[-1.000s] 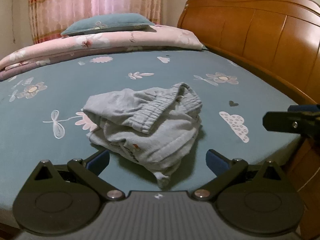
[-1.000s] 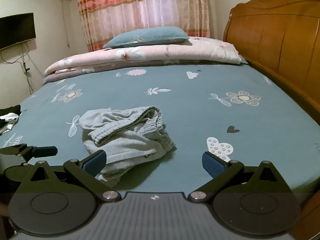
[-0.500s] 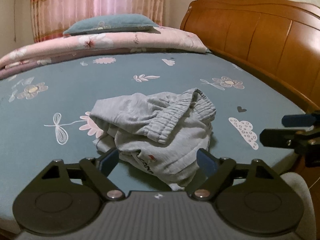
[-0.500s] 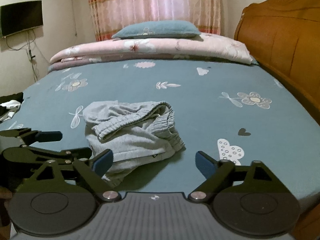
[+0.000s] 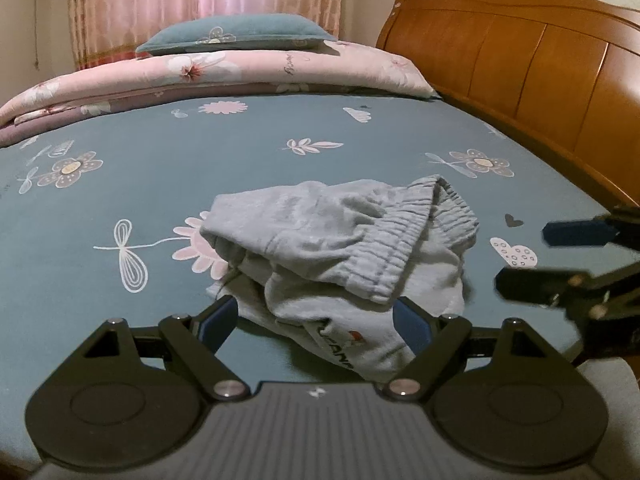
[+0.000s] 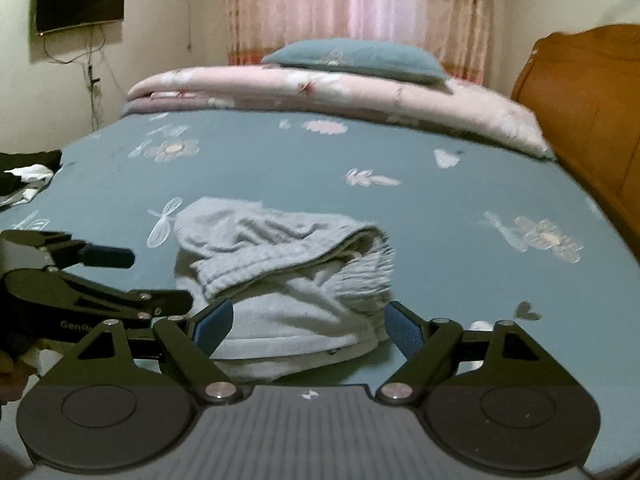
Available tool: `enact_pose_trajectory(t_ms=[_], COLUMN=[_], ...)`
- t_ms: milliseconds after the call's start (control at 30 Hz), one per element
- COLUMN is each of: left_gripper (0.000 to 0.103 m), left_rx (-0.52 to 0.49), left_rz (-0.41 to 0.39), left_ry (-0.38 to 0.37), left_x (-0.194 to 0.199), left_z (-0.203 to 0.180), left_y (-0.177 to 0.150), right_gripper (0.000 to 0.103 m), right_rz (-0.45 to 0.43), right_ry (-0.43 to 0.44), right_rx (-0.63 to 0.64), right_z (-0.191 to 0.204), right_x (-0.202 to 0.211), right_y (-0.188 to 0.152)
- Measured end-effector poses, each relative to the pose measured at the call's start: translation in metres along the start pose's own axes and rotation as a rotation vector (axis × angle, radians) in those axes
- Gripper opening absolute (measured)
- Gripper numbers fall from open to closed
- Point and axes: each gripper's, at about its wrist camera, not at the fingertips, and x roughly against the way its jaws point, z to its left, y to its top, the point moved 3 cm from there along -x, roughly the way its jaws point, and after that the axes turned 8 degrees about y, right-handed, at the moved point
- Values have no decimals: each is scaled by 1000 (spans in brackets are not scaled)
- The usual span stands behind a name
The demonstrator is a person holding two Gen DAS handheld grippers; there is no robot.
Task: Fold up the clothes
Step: 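Lower both grippers onto the elastic waistband of the grey sweatpants, then grasp the waistband with the right gripper while the left gripper grasps the waistband too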
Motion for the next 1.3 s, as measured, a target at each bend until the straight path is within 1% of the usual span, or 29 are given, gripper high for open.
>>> enact_pose_trajectory(t_ms=[167, 333, 533, 667, 767, 933, 1067, 1133, 1200, 1300], left_gripper=[84, 84, 84, 84, 84, 84, 84, 84, 84, 84], left_rx=[-21, -37, -71, -80, -90, -121, -169, -208, -252, -275], left_rz=[7, 23, 36, 30, -5, -85, -134, -151, -172, -184], left_ry=[10, 6, 5, -2, 7, 47, 69, 82, 86, 66], left_x=[-7, -19, -32, -39, -39, -36, -37, -40, -41, -42], left_z=[5, 8, 10, 12, 12, 17, 20, 19, 18, 19], left_y=[1, 2, 1, 3, 9, 22, 30, 33, 36, 45], right_gripper=[82, 82, 82, 82, 82, 82, 82, 82, 82, 82], right_rz=[33, 47, 66, 73, 78, 83, 82, 77, 79, 81], right_ry=[-6, -7, -10, -14, -18, -13, -25, -33, -38, -23], right_rx=[15, 6, 29, 42, 50, 61, 132, 184, 251, 383], right_z=[4, 1, -1, -3, -5, -7, -4, -2, 1, 9], right_x=[-12, -18, -27, -32, -36, -42, -49, -54, -60, -70], right_y=[3, 6, 12, 16, 18, 19, 23, 26, 29, 31])
